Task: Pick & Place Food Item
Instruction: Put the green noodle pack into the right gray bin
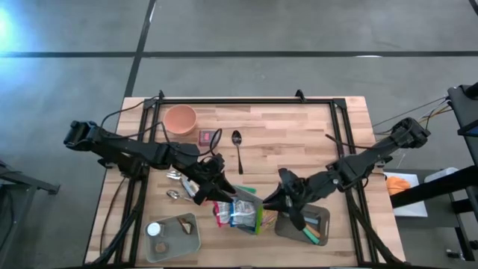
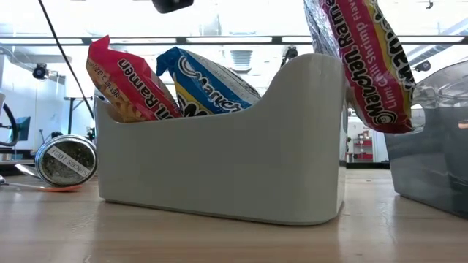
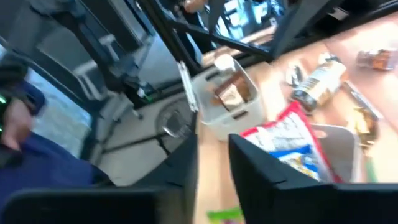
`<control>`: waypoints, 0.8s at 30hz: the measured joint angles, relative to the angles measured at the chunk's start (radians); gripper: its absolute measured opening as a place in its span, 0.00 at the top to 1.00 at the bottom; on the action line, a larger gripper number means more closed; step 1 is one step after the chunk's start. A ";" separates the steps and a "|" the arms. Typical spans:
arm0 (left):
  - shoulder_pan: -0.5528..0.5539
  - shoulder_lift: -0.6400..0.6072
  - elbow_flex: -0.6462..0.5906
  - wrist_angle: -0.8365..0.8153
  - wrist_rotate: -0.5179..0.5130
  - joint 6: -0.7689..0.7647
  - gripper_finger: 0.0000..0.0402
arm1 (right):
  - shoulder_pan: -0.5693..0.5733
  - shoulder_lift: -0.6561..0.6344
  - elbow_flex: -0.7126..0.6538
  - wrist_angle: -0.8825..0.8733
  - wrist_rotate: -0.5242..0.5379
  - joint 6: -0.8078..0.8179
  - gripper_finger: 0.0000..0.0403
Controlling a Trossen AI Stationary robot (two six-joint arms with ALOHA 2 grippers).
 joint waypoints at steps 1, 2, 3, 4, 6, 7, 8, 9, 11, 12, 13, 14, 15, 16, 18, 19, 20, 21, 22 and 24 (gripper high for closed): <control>0.000 0.000 0.000 -0.005 0.000 -0.001 0.35 | 0.000 0.000 0.000 -0.018 0.000 -0.019 0.74; 0.000 0.000 0.000 -0.013 0.000 -0.006 0.35 | 0.000 0.003 0.000 -0.032 0.001 -0.035 0.69; -0.001 0.000 0.000 -0.015 0.000 -0.008 0.35 | -0.003 0.008 0.000 -0.042 0.004 -0.057 0.64; -0.001 0.000 0.000 -0.018 0.000 -0.010 0.35 | -0.003 0.011 0.000 -0.057 0.003 -0.078 0.59; -0.001 0.000 0.000 -0.028 0.000 -0.012 0.35 | -0.006 0.020 0.000 -0.082 0.003 -0.098 0.51; -0.001 0.000 0.000 -0.032 0.000 -0.012 0.35 | -0.008 0.024 0.000 -0.091 0.003 -0.110 0.48; -0.001 0.000 0.000 -0.037 0.000 -0.012 0.35 | -0.010 0.027 0.000 -0.103 0.002 -0.120 0.45; -0.001 0.000 0.000 -0.037 0.000 -0.012 0.35 | -0.010 0.031 0.000 -0.110 -0.001 -0.127 0.43; -0.001 0.000 0.000 -0.036 0.000 -0.011 0.35 | -0.013 0.038 0.000 -0.113 -0.001 -0.131 0.40; -0.001 0.000 0.000 -0.036 0.000 -0.011 0.35 | -0.013 0.039 0.000 -0.120 -0.001 -0.131 0.40; -0.001 0.000 0.000 -0.037 0.000 -0.011 0.35 | -0.013 0.040 0.000 -0.128 -0.001 -0.134 0.40; -0.001 0.000 0.000 -0.037 0.000 -0.011 0.35 | -0.013 0.040 0.000 -0.133 -0.001 -0.135 0.40; -0.001 0.000 0.000 -0.037 0.000 -0.011 0.35 | -0.014 0.042 0.000 -0.138 -0.001 -0.135 0.39; -0.001 0.000 0.000 -0.036 0.000 -0.011 0.35 | -0.017 0.046 0.000 -0.143 -0.002 -0.134 0.39; -0.001 0.000 0.000 -0.037 0.000 -0.011 0.35 | -0.018 0.052 0.000 -0.161 -0.006 -0.133 0.39; -0.001 0.000 0.000 -0.037 0.000 -0.011 0.35 | -0.019 0.055 -0.001 -0.170 -0.008 -0.133 0.39; -0.001 0.000 0.000 -0.036 0.000 -0.011 0.35 | -0.020 0.063 -0.001 -0.169 -0.009 -0.134 0.39; -0.001 0.000 0.000 -0.036 0.000 -0.011 0.35 | -0.025 0.072 0.000 -0.162 -0.012 -0.134 0.39; -0.001 0.000 0.000 -0.036 0.000 -0.010 0.35 | -0.028 0.077 0.001 -0.165 -0.024 -0.134 0.39; -0.001 0.000 0.000 -0.037 0.000 -0.009 0.35 | -0.031 0.096 -0.001 -0.172 -0.027 -0.134 0.39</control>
